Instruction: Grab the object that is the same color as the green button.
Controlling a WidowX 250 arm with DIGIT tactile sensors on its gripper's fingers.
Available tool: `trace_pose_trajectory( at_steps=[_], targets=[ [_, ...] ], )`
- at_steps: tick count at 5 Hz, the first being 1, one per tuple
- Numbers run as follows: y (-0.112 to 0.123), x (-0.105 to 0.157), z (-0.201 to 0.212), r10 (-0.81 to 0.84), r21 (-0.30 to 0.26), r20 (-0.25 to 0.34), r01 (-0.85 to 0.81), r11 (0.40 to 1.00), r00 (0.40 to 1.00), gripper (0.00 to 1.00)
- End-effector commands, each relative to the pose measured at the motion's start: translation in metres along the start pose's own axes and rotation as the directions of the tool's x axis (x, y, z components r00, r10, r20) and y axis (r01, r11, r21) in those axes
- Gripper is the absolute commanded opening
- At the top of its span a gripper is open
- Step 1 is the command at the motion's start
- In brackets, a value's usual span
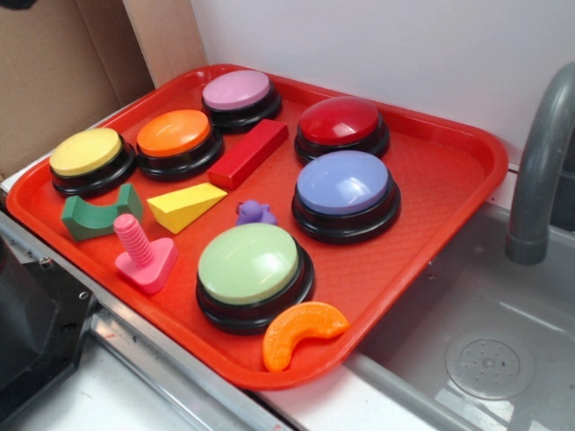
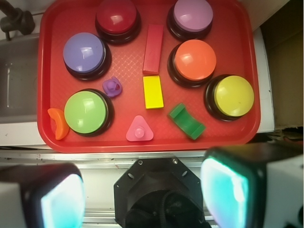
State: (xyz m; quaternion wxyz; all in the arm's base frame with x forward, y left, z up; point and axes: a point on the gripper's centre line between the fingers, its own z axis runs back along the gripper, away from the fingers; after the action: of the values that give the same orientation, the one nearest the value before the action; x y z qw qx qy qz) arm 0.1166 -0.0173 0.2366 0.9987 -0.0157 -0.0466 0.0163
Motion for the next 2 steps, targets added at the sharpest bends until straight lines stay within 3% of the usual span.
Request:
trace_pose_trajectory(
  at_steps=[1, 2],
  targets=[
    [0.000, 0.000, 0.000, 0.000, 0.000, 0.000, 0.000, 1.000, 1.000, 1.00],
    [0.012, 0.009, -0.018, -0.090, 0.107, 0.036, 0.086, 0.991, 0.995, 1.00]
  ],
)
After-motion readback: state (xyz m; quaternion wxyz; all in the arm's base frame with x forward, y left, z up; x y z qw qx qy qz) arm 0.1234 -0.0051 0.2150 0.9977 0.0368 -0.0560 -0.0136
